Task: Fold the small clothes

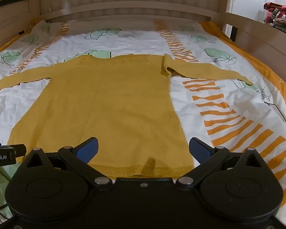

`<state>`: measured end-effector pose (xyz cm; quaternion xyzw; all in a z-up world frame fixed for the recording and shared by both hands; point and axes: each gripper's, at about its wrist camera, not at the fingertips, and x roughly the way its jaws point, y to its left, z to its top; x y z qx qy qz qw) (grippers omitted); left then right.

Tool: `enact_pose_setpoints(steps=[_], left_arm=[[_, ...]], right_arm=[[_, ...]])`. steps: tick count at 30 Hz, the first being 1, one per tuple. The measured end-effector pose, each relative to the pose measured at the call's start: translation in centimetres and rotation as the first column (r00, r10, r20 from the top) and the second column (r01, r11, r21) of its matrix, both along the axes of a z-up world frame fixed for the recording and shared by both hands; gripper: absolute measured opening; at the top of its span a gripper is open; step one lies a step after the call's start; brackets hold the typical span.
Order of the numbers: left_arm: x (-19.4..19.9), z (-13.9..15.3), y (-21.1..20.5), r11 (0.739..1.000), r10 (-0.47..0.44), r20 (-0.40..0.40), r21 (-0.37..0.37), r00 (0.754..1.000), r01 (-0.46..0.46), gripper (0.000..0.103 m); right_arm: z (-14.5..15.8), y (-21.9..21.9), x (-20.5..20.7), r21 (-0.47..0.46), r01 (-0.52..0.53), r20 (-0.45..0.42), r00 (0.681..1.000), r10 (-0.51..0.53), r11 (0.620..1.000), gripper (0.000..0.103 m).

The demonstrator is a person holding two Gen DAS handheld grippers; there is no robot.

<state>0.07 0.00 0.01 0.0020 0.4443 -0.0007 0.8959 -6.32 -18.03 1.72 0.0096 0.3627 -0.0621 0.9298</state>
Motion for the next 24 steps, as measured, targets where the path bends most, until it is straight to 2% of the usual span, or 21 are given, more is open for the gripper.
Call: enact_pose_setpoints(steps=[1, 24], left_arm=[[-0.16, 0.04, 0.04, 1.0, -0.003, 0.026, -0.009, 1.0, 0.003, 0.068], [-0.56, 0.25, -0.31, 1.0, -0.018, 0.015, 0.013, 1.0, 0.018, 0.068]], right_arm=[[-0.01, -0.01, 0.03, -0.003, 0.001, 0.001, 1.0, -0.001, 1.0, 0.101], [-0.55, -0.31, 0.1, 0.006, 0.012, -0.019, 1.0, -0.012, 1.0, 0.101]])
